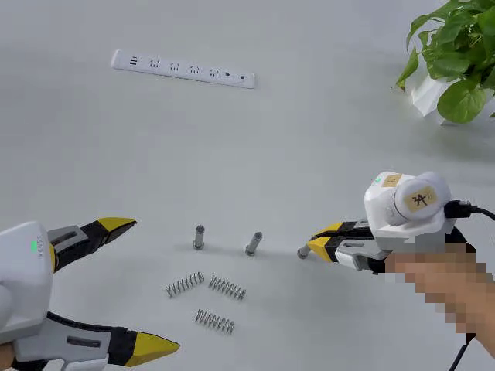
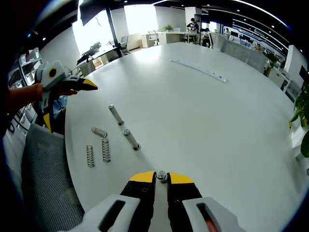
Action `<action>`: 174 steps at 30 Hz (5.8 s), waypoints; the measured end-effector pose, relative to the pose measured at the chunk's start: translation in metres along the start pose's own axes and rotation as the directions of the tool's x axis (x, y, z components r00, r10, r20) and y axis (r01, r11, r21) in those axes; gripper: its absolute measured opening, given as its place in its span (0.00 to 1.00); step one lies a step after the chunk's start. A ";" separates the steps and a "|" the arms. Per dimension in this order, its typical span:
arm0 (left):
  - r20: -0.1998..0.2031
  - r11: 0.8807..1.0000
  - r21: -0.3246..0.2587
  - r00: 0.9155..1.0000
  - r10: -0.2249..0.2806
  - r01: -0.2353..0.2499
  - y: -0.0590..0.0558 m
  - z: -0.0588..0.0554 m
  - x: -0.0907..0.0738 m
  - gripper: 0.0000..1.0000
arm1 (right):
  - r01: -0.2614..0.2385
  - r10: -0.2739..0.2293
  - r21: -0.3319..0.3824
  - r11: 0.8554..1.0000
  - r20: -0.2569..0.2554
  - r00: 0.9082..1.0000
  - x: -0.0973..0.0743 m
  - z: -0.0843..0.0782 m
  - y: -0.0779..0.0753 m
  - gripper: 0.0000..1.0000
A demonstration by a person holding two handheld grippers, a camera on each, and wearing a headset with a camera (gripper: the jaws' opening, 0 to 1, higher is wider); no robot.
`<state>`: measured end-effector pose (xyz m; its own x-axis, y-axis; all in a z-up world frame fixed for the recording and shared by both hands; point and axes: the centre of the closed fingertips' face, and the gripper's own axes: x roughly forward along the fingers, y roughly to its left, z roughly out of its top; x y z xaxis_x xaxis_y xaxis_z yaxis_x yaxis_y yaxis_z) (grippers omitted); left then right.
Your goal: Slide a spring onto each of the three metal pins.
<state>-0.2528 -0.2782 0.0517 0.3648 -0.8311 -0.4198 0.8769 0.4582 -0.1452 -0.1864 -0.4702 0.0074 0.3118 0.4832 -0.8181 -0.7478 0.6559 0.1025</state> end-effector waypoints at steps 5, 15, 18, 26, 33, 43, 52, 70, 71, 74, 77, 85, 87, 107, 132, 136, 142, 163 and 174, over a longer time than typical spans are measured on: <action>-0.001 1.000 0.001 1.000 0.001 -0.001 0.000 0.000 0.000 0.99 | 0.000 0.000 -0.001 1.000 0.001 1.000 0.000 -0.001 0.000 0.07; -0.003 1.000 0.001 1.000 0.000 0.000 -0.001 0.000 0.000 0.99 | 0.005 -0.005 -0.005 1.000 0.010 1.000 0.000 0.000 0.000 0.10; -0.004 1.000 0.004 1.000 0.001 -0.001 -0.001 0.000 0.000 0.99 | 0.008 -0.008 -0.005 1.000 0.012 1.000 -0.001 0.000 0.000 0.12; -0.006 1.000 0.006 1.000 0.001 -0.001 -0.002 0.000 0.000 0.99 | 0.009 -0.009 -0.004 1.000 0.025 1.000 -0.004 0.001 0.001 0.17; -0.006 1.000 0.014 1.000 0.008 -0.008 -0.004 0.003 -0.001 0.98 | 0.004 -0.003 -0.009 1.000 0.041 0.999 -0.009 0.003 0.005 0.23; -0.004 0.999 0.036 1.000 0.017 -0.016 -0.008 0.009 -0.002 0.98 | 0.001 0.001 -0.026 1.000 0.073 0.997 -0.021 0.005 0.007 0.31; -0.002 0.998 0.053 1.000 0.028 -0.028 -0.012 0.015 -0.004 0.98 | -0.006 0.008 -0.023 1.000 0.113 0.994 -0.037 0.003 0.009 0.41; -0.006 0.997 0.070 0.999 0.038 -0.037 -0.021 0.022 -0.002 0.97 | -0.057 0.070 -0.066 0.996 0.220 0.973 -0.062 -0.015 0.017 0.67; -0.007 0.997 0.070 0.999 0.039 -0.038 -0.021 0.022 -0.002 0.97 | -0.059 0.073 -0.070 0.996 0.221 0.973 -0.063 -0.016 0.018 0.69; -0.008 0.997 0.070 0.999 0.040 -0.040 -0.021 0.022 -0.001 0.96 | -0.081 0.099 -0.080 0.994 0.252 0.963 -0.066 -0.018 0.022 0.76; -0.015 0.997 0.068 0.999 0.042 -0.041 -0.021 0.021 -0.001 0.96 | -0.099 0.122 -0.096 0.990 0.277 0.953 -0.069 -0.022 0.026 0.81; -0.038 0.997 0.059 0.997 0.060 -0.058 -0.014 0.016 0.001 0.93 | -0.137 0.164 -0.107 0.985 0.314 0.935 -0.077 -0.034 0.033 0.93; -0.053 0.996 0.054 0.996 0.069 -0.066 -0.011 0.012 0.002 0.91 | -0.138 0.166 -0.107 0.985 0.326 0.931 -0.079 -0.036 0.033 0.93; -0.306 0.990 -0.039 0.945 0.116 -0.134 0.012 -0.037 0.020 0.48 | -0.135 0.156 -0.084 0.987 0.336 0.929 -0.081 -0.050 0.028 0.91; -0.478 0.994 0.067 0.871 0.110 -0.089 0.014 -0.070 0.047 0.15 | -0.136 0.151 -0.068 0.988 0.328 0.933 -0.078 -0.054 0.029 0.89; -0.501 0.993 0.093 0.858 0.112 -0.076 0.014 -0.072 0.049 0.13 | -0.133 0.148 -0.067 0.989 0.328 0.933 -0.079 -0.054 0.028 0.89; -0.524 0.990 0.128 0.843 0.120 -0.061 0.016 -0.074 0.049 0.10 | -0.132 0.145 -0.064 0.989 0.326 0.934 -0.079 -0.055 0.028 0.88; -0.542 0.988 0.144 0.832 0.120 -0.048 0.017 -0.074 0.049 0.07 | -0.137 0.150 -0.065 0.988 0.326 0.933 -0.075 -0.054 0.030 0.87; -0.534 0.989 0.139 0.836 0.123 -0.056 0.018 -0.075 0.047 0.07 | -0.141 0.154 -0.063 0.988 0.324 0.934 -0.074 -0.054 0.033 0.86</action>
<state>-0.2427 -0.2856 -0.0376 0.2453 -0.4705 -0.8476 0.8898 0.4563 0.0043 -0.2662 -0.5155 0.0403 0.3659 0.7396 -0.5649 -0.8196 0.5436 0.1808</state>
